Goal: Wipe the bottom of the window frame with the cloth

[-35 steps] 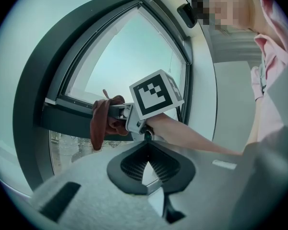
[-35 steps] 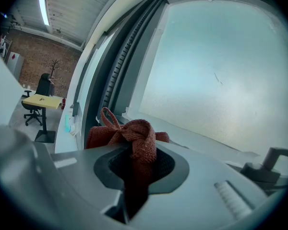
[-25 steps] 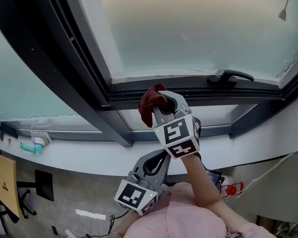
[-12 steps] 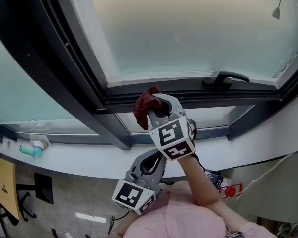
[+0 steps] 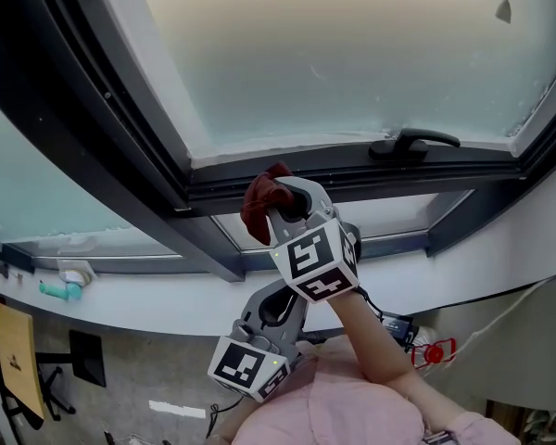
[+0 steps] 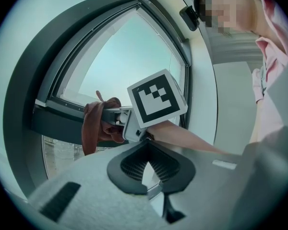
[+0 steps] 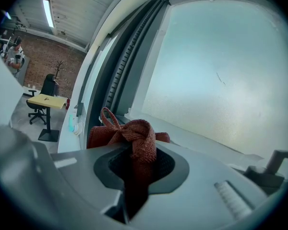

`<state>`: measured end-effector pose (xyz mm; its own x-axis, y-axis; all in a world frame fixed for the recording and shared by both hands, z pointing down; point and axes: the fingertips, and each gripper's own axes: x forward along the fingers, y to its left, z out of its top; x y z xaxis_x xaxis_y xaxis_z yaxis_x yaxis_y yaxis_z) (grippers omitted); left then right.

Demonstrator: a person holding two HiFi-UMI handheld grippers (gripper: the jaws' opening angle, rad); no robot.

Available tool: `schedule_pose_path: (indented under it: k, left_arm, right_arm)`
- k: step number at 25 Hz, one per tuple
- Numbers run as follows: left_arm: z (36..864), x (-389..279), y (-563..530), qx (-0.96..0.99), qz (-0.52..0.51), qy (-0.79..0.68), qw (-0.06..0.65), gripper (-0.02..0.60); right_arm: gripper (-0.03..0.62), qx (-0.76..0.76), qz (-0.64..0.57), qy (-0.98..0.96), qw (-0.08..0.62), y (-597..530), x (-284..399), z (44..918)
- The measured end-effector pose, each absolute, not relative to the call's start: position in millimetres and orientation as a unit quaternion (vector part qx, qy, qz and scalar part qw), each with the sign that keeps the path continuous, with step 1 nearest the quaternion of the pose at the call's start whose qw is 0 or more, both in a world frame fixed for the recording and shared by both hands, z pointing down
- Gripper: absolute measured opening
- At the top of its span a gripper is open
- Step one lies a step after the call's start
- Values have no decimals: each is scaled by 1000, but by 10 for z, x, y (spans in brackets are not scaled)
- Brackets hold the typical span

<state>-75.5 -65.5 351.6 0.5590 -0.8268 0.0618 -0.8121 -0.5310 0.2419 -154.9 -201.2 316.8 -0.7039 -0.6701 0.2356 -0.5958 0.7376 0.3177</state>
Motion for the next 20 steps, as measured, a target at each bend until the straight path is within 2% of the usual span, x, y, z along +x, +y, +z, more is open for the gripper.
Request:
schedule_pose_path:
  k: [20]
  left_arm:
    - [3515, -672, -634, 881, -30, -456, 123, -3]
  right_arm:
    - [58, 359, -104, -913, 165, -2050, -1349, 3174]
